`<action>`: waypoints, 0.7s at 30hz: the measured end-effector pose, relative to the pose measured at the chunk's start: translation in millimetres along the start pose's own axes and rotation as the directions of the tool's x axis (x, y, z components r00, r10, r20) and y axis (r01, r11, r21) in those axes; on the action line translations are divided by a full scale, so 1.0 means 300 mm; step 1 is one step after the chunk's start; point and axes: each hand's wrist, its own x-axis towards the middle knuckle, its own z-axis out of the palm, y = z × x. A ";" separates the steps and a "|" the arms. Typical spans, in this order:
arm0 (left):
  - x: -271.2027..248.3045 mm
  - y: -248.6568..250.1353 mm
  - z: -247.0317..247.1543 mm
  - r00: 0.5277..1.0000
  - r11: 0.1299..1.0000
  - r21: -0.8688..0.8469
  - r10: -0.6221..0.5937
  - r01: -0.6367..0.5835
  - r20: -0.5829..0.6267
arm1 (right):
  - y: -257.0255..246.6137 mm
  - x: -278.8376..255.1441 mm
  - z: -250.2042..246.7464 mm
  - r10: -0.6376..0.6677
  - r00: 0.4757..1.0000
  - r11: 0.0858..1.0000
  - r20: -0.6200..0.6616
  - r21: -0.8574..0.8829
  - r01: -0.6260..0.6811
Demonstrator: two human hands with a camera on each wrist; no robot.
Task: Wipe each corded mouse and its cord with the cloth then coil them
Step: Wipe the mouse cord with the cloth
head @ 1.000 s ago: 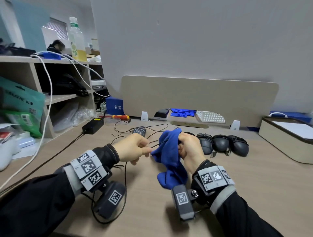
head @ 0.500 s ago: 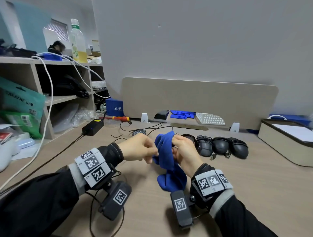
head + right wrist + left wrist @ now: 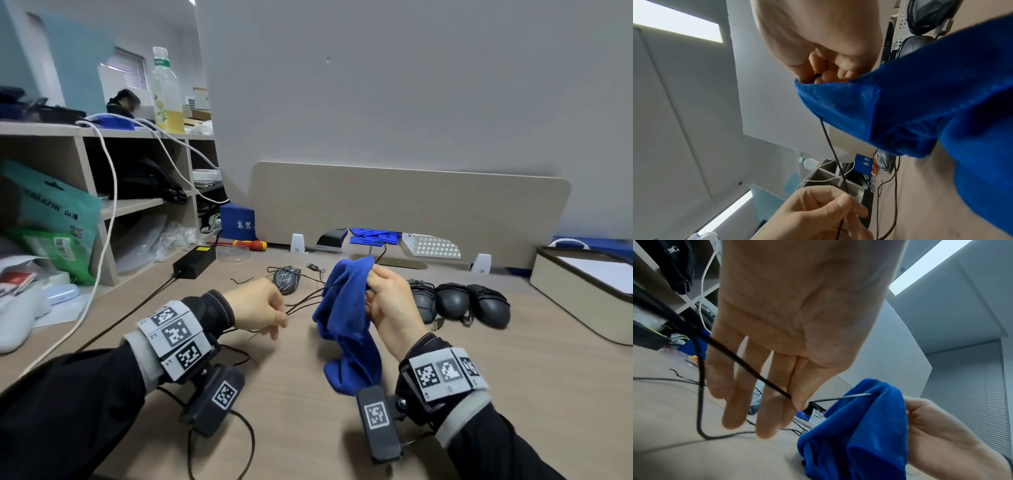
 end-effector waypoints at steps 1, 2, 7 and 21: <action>0.005 0.016 0.014 0.999 0.998 -0.052 0.038 -0.039 -0.013 | 0.001 -0.005 0.003 -0.005 1.000 1.000 0.020 -0.016 0.005; 0.008 0.038 0.028 0.996 0.990 -0.112 0.078 -0.081 -0.032 | 0.000 -0.013 0.006 -0.004 0.999 1.000 0.038 -0.028 0.005; 0.007 0.130 0.053 0.965 0.943 -0.214 0.233 -0.254 -0.118 | 0.003 -0.033 0.017 0.023 0.998 0.998 0.062 -0.055 -0.019; -0.006 0.048 -0.001 0.999 0.988 0.152 -0.010 0.004 0.039 | -0.015 -0.019 0.020 -0.047 0.997 0.997 0.066 -0.058 0.051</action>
